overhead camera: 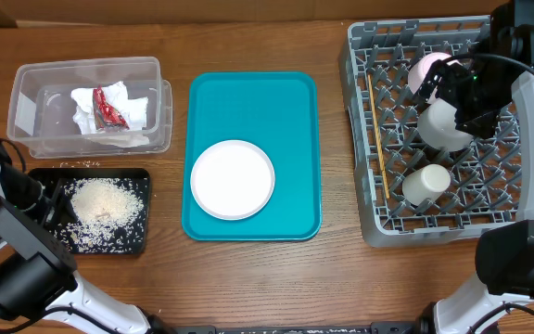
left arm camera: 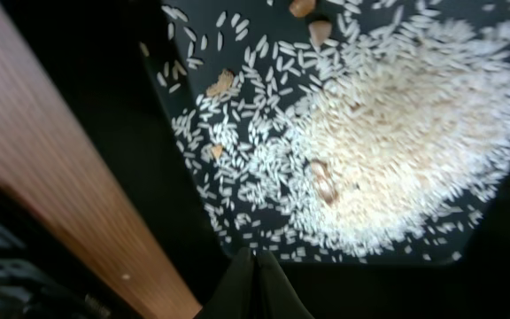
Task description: Sort waste into correct bins and load items into the dishwasher
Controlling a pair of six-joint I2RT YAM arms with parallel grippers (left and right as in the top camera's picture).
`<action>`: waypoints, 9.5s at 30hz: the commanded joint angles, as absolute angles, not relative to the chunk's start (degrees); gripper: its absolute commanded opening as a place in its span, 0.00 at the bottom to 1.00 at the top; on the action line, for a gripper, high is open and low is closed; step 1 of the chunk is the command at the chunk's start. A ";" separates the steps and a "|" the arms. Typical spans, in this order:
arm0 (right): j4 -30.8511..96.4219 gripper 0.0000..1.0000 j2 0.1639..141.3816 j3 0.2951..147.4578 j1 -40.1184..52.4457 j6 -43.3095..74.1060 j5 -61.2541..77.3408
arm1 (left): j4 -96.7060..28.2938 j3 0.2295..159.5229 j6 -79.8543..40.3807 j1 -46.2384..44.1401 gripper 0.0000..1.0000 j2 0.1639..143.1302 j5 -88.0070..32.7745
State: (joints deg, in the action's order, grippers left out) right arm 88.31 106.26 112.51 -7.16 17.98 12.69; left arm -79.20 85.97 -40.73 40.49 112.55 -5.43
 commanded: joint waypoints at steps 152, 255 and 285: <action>88.16 1.00 105.21 113.65 -7.57 18.04 12.95 | -69.73 71.50 -58.26 39.79 1.00 82.50 9.56; 40.12 0.04 114.54 81.56 39.11 42.00 -0.95 | -69.80 71.50 -58.26 39.72 1.00 82.50 9.37; 58.89 0.04 104.53 106.56 3.81 24.38 -37.04 | -69.80 71.50 -58.26 39.72 1.00 82.50 9.37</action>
State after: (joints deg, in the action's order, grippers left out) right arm 60.29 105.80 105.23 5.54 27.09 -30.17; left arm -69.84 70.61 -58.70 39.75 82.61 9.19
